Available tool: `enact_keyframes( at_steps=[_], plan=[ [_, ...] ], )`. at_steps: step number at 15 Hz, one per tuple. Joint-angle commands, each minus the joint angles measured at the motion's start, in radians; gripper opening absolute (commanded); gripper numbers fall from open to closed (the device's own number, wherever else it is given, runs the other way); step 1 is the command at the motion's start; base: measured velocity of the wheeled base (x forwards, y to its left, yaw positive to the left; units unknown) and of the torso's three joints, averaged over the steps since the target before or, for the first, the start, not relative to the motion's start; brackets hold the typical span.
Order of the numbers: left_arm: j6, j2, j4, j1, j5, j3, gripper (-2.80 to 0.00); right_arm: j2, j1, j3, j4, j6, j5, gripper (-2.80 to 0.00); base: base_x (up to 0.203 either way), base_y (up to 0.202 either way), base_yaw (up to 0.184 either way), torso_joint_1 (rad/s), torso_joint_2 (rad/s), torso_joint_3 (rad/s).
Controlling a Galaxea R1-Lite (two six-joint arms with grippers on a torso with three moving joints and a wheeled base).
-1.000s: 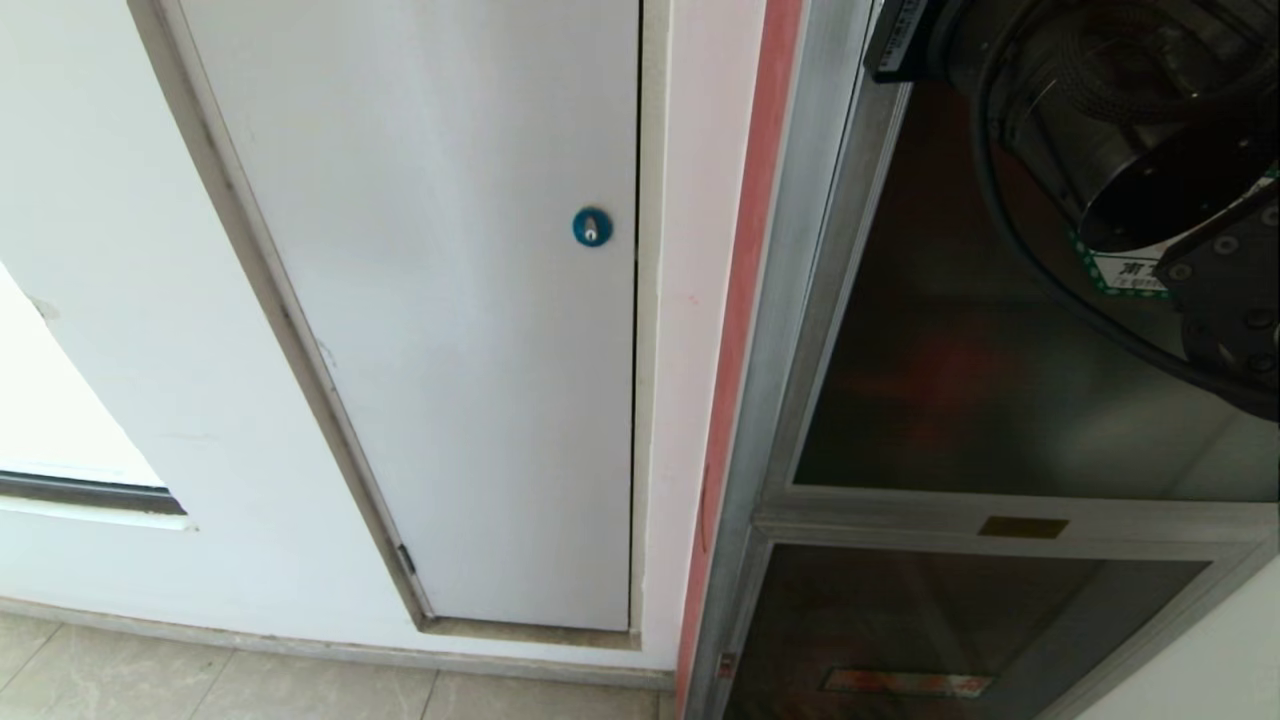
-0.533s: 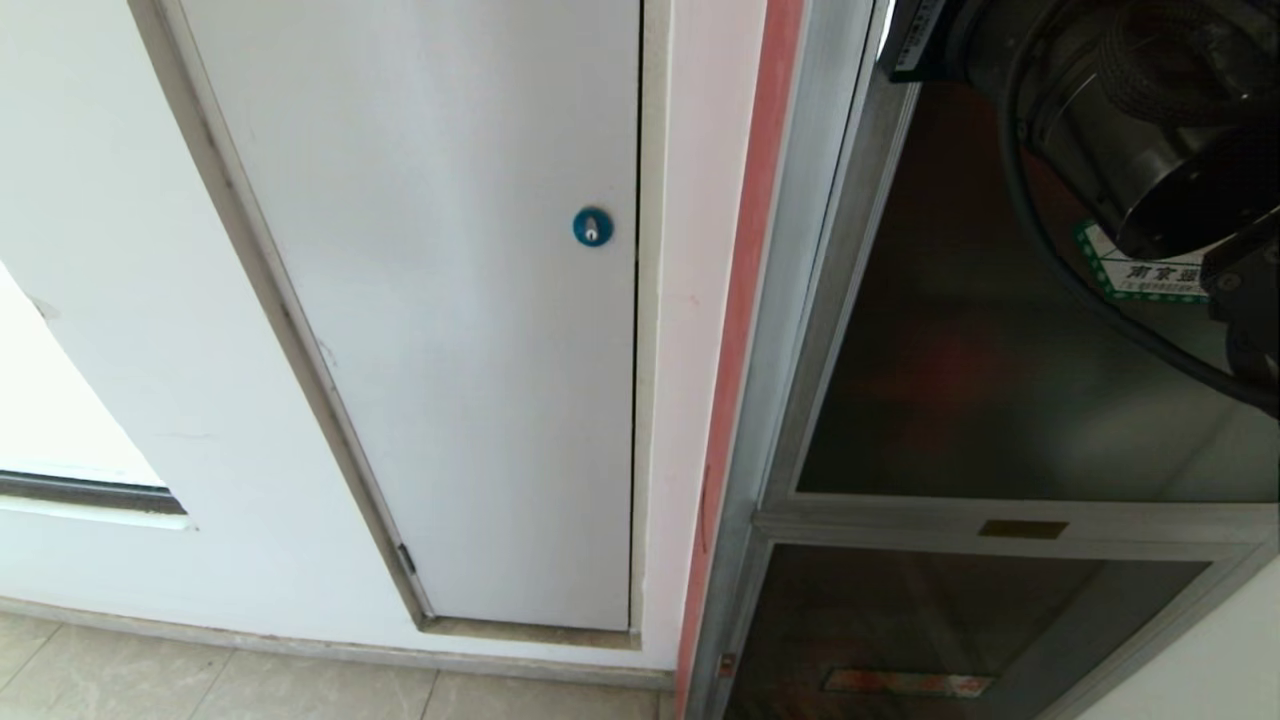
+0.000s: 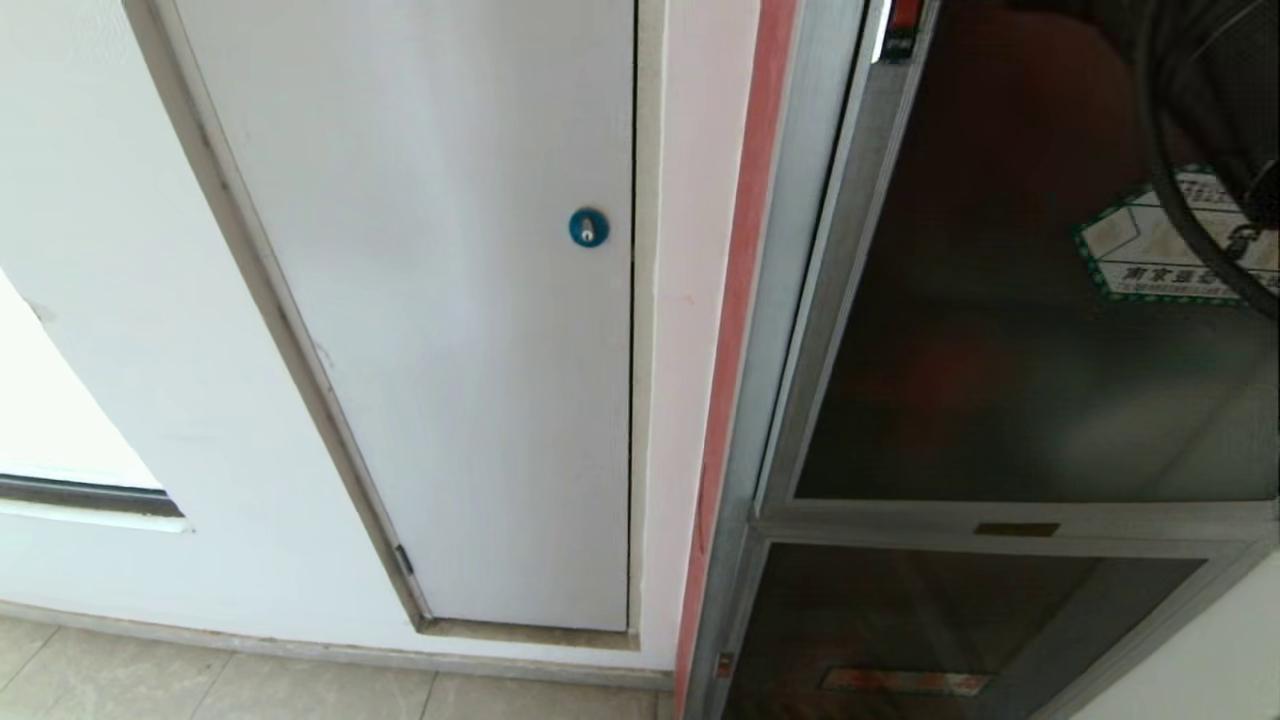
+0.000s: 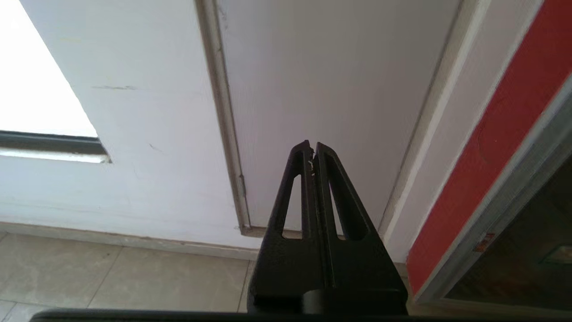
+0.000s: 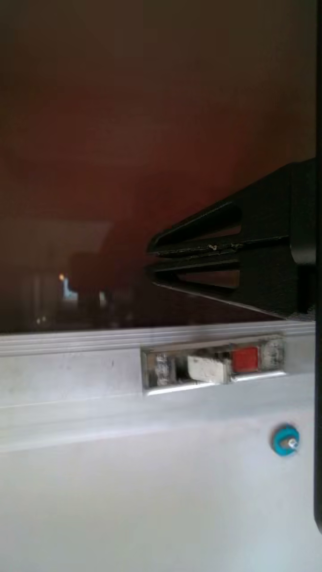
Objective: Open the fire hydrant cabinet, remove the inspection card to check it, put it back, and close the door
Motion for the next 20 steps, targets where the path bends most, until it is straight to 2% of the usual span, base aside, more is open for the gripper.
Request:
enact_keyframes(
  at_steps=[1,15,20],
  plan=[
    [-0.001,0.0,0.0,0.002,0.0,0.02,-2.8,-0.011,0.006,0.006,0.021,-0.002,0.004,-2.8,0.0,0.0,0.0,0.0,0.0,0.0],
    [0.0,0.0,0.0,0.002,0.0,0.02,-2.8,-0.037,0.013,0.026,0.027,-0.004,-0.016,-2.8,0.0,0.0,0.0,0.0,0.0,0.0],
    [-0.001,0.0,0.0,0.002,0.0,0.02,-2.8,-0.048,0.076,0.089,0.022,-0.012,-0.059,-2.8,0.0,0.0,0.0,0.0,0.0,0.0]
  ],
)
